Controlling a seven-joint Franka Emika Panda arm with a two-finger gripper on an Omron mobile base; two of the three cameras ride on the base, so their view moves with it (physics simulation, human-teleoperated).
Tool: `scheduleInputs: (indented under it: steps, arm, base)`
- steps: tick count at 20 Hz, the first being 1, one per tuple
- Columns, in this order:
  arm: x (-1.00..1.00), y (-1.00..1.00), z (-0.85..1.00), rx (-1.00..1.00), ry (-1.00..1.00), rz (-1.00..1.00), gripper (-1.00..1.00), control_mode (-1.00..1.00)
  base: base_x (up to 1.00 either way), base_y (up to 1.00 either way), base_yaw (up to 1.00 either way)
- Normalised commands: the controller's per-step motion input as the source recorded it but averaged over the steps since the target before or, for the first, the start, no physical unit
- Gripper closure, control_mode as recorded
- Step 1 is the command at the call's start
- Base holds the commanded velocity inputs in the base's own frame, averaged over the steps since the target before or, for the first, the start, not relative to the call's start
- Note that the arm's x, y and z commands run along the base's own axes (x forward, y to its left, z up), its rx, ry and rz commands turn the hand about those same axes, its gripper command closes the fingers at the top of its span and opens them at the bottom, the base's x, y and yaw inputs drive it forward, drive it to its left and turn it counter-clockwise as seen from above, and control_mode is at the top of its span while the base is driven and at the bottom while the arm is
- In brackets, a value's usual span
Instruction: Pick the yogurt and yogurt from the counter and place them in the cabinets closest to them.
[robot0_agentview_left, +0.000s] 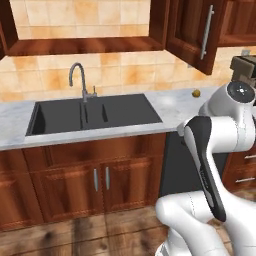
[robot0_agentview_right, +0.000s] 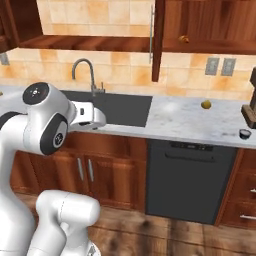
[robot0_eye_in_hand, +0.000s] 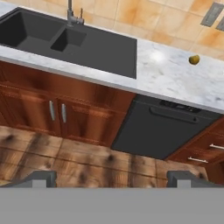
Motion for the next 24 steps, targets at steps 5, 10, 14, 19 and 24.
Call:
scheduleInputs:
  steps: [5, 10, 14, 19, 24]
  arm:
    - [0.0, 0.0, 0.0, 0.0, 0.0, 0.0, -1.0, 1.0]
    - [0.0, 0.0, 0.0, 0.0, 0.0, 0.0, -1.0, 1.0]
    - [0.0, 0.0, 0.0, 0.0, 0.0, 0.0, -1.0, 1.0]
    - [0.0, 0.0, 0.0, 0.0, 0.0, 0.0, -1.0, 1.0]
    - [0.0, 0.0, 0.0, 0.0, 0.0, 0.0, -1.0, 1.0]
  base:
    - [0.0, -0.66, 0.0]
    - [0.0, -0.67, 0.0]
    - [0.0, -0.68, 0.0]
    - [0.0, -0.67, 0.0]
    - [0.0, -0.66, 0.0]
